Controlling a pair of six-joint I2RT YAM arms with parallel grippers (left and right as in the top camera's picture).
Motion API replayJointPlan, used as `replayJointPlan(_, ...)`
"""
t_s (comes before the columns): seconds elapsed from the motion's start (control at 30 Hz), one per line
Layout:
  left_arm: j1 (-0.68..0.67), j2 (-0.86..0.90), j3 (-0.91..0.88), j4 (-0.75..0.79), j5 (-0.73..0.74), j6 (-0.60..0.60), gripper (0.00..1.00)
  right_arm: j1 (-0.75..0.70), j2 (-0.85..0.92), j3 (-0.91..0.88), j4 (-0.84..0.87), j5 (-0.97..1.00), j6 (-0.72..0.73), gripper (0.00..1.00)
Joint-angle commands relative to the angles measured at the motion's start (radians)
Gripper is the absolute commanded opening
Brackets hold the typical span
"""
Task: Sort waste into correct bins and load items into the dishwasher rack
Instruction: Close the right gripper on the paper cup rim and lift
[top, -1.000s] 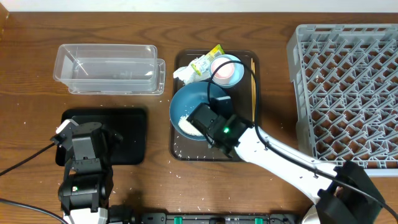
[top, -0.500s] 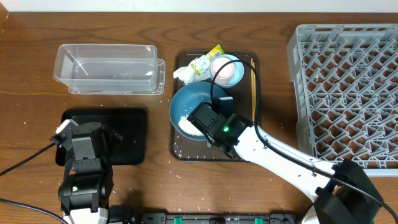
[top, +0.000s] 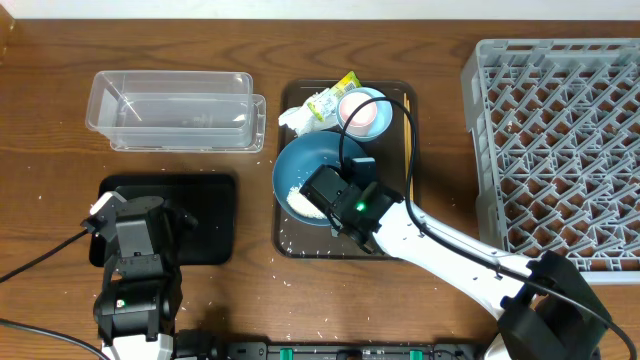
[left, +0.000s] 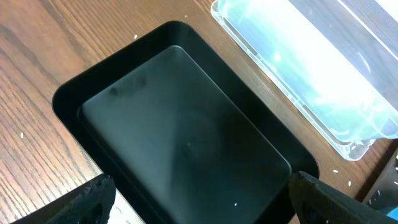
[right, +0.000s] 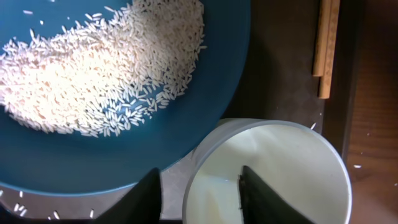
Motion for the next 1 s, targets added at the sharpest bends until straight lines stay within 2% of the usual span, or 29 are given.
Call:
replayJointPlan(0.0, 0.004, 0.000, 0.018, -0.003, -0.006, -0.009, 0.92, -0.010, 0.011, -0.008, 0.001, 0.009, 0.012, 0.36)
replayJointPlan(0.97, 0.004, 0.000, 0.018, -0.003, -0.006, -0.009, 0.92, -0.010, 0.012, -0.013, 0.000, 0.036, 0.038, 0.36)
